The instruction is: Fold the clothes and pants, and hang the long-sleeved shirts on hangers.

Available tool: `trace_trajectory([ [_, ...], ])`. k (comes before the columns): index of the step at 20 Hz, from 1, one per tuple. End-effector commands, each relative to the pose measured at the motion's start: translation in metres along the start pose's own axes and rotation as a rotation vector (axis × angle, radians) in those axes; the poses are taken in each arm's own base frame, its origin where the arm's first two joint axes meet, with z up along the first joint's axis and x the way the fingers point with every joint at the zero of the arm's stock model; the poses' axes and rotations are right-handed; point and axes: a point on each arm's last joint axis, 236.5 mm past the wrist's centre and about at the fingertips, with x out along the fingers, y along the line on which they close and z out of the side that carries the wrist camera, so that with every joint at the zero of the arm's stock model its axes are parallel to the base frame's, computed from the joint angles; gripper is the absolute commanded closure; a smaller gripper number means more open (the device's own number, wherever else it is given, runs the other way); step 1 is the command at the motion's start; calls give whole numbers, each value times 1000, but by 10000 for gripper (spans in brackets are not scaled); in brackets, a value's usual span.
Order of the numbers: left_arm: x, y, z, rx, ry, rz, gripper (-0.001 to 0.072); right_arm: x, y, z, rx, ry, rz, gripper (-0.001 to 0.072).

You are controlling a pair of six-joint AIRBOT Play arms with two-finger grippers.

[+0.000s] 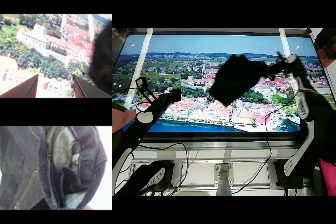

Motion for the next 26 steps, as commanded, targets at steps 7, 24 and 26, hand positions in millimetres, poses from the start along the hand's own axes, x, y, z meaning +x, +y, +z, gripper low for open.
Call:
trace_trajectory([
  [7, 0, 0, 0, 0, 1, 0, 208, -275, -215, 27, 167, -271, -389, 708],
  [24, 0, -2, 0, -53, 0, -7, 208, -393, -363, -4, 412, -463, -568, 41],
  [26, 0, -1, 0, -52, 0, -7, 209, -411, -339, 15, 405, -545, -523, 43],
])
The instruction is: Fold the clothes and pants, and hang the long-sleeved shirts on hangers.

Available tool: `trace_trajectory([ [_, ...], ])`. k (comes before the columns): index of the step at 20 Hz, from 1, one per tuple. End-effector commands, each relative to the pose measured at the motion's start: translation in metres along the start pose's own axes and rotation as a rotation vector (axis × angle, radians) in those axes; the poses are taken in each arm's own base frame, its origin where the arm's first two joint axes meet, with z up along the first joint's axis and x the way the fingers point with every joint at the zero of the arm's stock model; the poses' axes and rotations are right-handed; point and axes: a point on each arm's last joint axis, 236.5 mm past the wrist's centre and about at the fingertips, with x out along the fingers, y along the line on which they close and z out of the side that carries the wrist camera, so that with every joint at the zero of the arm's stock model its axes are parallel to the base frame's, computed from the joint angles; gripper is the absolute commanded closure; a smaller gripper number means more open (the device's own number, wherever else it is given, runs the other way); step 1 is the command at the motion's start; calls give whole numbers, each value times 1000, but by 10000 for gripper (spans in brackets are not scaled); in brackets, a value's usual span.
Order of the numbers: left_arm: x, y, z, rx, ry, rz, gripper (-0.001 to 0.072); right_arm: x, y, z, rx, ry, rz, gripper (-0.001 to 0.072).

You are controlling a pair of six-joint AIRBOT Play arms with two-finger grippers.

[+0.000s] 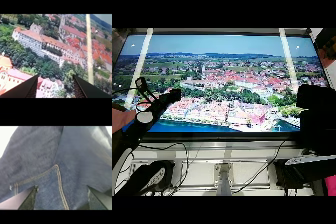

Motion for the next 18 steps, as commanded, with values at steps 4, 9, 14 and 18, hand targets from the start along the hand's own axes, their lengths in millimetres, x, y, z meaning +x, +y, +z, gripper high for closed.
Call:
trace_trajectory([
  [4, -2, 1, 14, 177, -25, 13, 691, -89, 129, 49, 68, -206, 485, 612],
  [9, -67, -43, 143, 252, -274, -58, 693, -253, 302, 21, -62, -265, 1261, 703],
  [14, -176, -76, 228, 319, -514, -81, 692, -317, 384, -50, -201, -156, 1468, 702],
  [18, -236, -93, 241, 355, -651, -84, 691, -332, 422, -96, -278, -68, 1526, 702],
])
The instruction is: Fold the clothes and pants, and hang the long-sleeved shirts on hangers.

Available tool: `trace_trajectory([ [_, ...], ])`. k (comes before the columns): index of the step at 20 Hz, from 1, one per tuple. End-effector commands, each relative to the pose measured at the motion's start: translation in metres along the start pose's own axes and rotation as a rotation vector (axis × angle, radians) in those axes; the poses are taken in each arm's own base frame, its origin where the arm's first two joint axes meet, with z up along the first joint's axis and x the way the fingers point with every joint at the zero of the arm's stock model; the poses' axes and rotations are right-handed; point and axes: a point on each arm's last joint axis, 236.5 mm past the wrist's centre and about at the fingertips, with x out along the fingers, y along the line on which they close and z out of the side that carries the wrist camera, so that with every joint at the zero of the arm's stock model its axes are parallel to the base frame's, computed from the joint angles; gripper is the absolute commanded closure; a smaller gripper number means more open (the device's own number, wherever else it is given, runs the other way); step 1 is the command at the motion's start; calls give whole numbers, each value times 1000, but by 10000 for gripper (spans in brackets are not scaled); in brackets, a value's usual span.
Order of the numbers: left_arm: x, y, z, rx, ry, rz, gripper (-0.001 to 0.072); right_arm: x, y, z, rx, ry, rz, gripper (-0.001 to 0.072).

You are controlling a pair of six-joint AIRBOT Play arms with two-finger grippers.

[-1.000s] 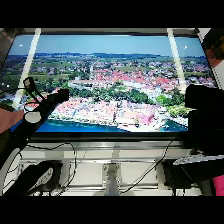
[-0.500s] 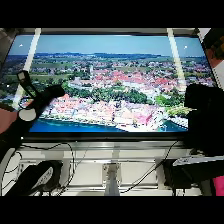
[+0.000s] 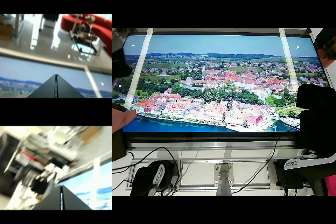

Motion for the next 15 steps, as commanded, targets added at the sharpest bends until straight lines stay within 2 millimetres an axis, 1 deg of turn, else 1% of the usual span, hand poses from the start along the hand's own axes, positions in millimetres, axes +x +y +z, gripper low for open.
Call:
trace_trajectory([
  [1, -40, -15, 45, 49, -116, -7, 691, 33, 36, -33, 10, 79, 104, 702],
  [4, -62, -27, 63, 68, -175, -21, 691, 50, 37, -54, 40, 130, 120, 701],
  [6, -74, -33, 72, 79, -208, -28, 691, 56, 37, -62, 43, 149, 121, 702],
  [9, -88, -40, 81, 90, -243, -36, 690, 60, 40, -66, 42, 160, 127, 701],
  [11, -94, -43, 85, 94, -257, -39, 691, 60, 40, -66, 42, 160, 127, 702],
  [15, -95, -43, 86, 95, -260, -40, 691, 60, 40, -66, 42, 160, 127, 702],
])
